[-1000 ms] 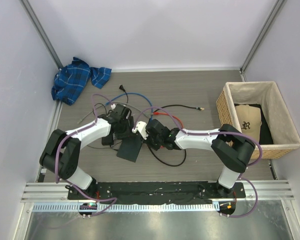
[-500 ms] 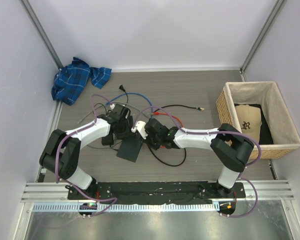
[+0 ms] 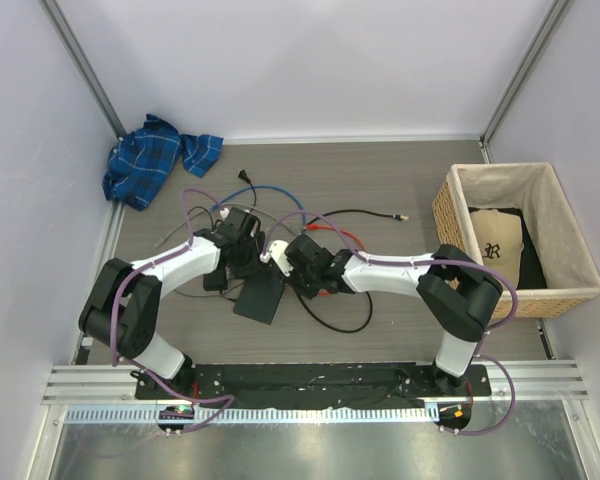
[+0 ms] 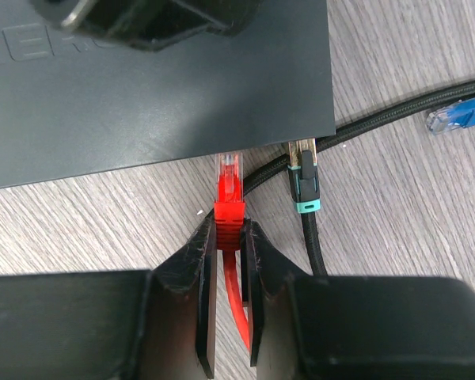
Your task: Insert the plug into the switch port
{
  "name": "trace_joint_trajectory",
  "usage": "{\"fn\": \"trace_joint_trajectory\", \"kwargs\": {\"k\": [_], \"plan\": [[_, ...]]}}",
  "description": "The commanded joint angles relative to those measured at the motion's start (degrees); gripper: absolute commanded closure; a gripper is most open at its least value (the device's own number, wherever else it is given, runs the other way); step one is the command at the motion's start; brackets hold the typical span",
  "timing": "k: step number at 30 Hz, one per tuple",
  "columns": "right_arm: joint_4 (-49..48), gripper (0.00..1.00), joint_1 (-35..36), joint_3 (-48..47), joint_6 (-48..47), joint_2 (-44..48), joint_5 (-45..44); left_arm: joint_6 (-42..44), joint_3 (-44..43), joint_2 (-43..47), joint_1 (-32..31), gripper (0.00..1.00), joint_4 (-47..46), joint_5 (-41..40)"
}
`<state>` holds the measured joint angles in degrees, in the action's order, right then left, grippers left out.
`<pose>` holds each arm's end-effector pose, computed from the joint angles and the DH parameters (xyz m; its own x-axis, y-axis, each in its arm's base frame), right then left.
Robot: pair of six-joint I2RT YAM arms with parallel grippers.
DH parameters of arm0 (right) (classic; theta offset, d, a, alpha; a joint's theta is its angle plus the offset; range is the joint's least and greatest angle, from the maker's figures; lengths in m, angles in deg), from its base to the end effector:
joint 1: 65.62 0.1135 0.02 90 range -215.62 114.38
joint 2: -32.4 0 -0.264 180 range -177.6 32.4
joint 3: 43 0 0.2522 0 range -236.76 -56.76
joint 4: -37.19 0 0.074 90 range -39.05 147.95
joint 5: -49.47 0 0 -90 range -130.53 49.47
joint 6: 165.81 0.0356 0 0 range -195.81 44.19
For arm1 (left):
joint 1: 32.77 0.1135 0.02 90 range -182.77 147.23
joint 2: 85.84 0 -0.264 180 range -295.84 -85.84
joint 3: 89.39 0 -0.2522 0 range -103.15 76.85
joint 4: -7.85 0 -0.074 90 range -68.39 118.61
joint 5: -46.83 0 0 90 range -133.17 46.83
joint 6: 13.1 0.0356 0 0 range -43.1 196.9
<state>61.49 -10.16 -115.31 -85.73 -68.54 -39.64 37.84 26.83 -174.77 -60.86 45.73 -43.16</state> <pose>0.2023 0.2948 0.1644 -0.3028 -0.7438 -0.5959 -0.8945 0.4376 -0.0916 0.2585 -0.1380 0.1726 -0.9073 -0.2300 -0.3521 -0.1298 0.9494 -0.2859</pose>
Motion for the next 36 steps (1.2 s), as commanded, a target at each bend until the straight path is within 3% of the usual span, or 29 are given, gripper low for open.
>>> {"fn": "trace_joint_trajectory", "kwargs": {"k": [1, 7, 20, 36], "plan": [[2.02, 0.99, 0.79, -2.62, 0.77, -2.85, 1.05, -1.71, 2.38, -2.04, -0.47, 0.35, -0.57, -0.36], [5.19, 0.99, 0.79, -3.68, 0.51, -2.86, 0.43, -1.54, 2.38, -1.95, -0.38, 0.35, -0.74, -0.45], [-5.35, 0.99, 0.96, -1.22, 1.74, -3.11, 2.10, -1.45, 2.82, -1.78, -0.47, 0.34, -1.53, 3.59], [-10.20, 0.99, 1.05, -3.51, 1.56, -5.58, 5.53, -3.03, 5.72, -0.55, -1.00, 0.34, -4.52, 12.20]]}}
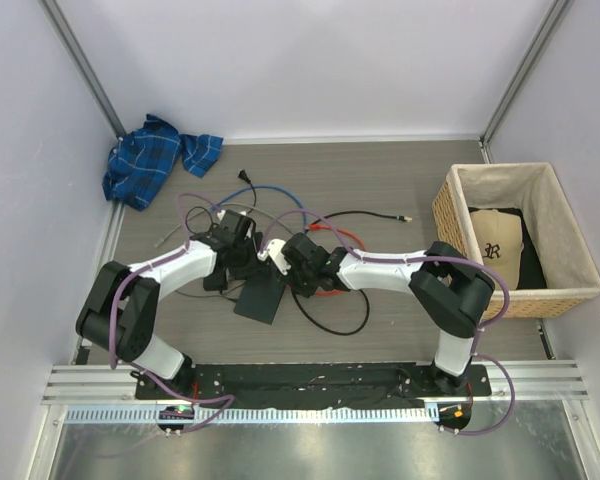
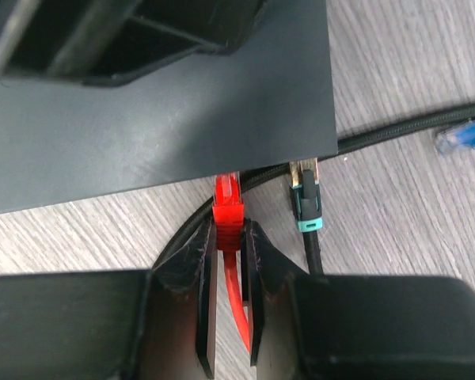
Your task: Insert the plug into the switch port
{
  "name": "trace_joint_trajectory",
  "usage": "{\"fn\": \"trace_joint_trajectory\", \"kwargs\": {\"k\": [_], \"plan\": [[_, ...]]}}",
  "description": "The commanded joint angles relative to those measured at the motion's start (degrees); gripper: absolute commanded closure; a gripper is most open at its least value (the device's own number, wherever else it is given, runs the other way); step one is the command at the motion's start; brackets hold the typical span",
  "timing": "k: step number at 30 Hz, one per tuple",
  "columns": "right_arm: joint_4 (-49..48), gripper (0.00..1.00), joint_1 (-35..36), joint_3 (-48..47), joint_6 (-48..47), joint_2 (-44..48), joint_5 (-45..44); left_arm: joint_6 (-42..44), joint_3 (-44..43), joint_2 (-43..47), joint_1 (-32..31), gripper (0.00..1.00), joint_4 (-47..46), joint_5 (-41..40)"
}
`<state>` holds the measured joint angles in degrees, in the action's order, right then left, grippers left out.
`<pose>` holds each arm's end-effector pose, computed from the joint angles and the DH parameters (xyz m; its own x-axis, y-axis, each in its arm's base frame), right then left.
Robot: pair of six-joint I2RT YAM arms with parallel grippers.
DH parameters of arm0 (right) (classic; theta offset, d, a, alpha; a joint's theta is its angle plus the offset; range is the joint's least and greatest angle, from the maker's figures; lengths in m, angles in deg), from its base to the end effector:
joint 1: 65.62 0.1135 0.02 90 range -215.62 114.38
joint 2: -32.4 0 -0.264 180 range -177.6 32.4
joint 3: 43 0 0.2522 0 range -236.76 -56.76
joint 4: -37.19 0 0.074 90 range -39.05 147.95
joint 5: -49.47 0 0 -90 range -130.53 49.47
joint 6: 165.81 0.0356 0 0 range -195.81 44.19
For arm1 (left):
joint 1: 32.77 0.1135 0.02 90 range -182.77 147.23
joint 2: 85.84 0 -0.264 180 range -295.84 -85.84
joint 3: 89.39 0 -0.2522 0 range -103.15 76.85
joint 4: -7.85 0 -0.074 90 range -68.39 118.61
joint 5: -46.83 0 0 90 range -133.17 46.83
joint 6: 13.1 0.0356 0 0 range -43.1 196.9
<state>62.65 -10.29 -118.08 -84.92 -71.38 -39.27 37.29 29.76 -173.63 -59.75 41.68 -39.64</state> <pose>0.2088 0.3033 0.1599 -0.3240 -0.7467 -0.5810 -0.8921 0.4455 -0.0751 0.2558 -0.1327 0.1675 -0.9049 -0.2534 -0.3419 -0.1263 0.9272 -0.3527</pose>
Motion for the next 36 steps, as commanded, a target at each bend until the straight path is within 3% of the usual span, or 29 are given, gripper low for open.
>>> {"fn": "trace_joint_trajectory", "kwargs": {"k": [1, 18, 31, 36], "plan": [[-13.70, 0.99, 1.18, -0.30, 0.67, -2.65, 5.51, -2.57, 2.88, -1.51, -2.11, 0.34, -0.48, 8.77], [-20.40, 0.99, 1.01, 0.15, 1.63, -2.56, 8.94, -4.85, 3.41, -2.03, -4.57, 0.37, -2.84, 9.65], [-32.62, 0.99, 1.09, 1.73, 2.60, -2.03, 10.70, -6.88, 3.50, -2.74, -7.65, 0.37, -5.75, 12.55], [-29.29, 0.99, 1.09, 1.46, 1.81, -1.33, 9.21, -4.95, 2.36, -1.95, -7.56, 0.35, -2.51, 8.18]]}}
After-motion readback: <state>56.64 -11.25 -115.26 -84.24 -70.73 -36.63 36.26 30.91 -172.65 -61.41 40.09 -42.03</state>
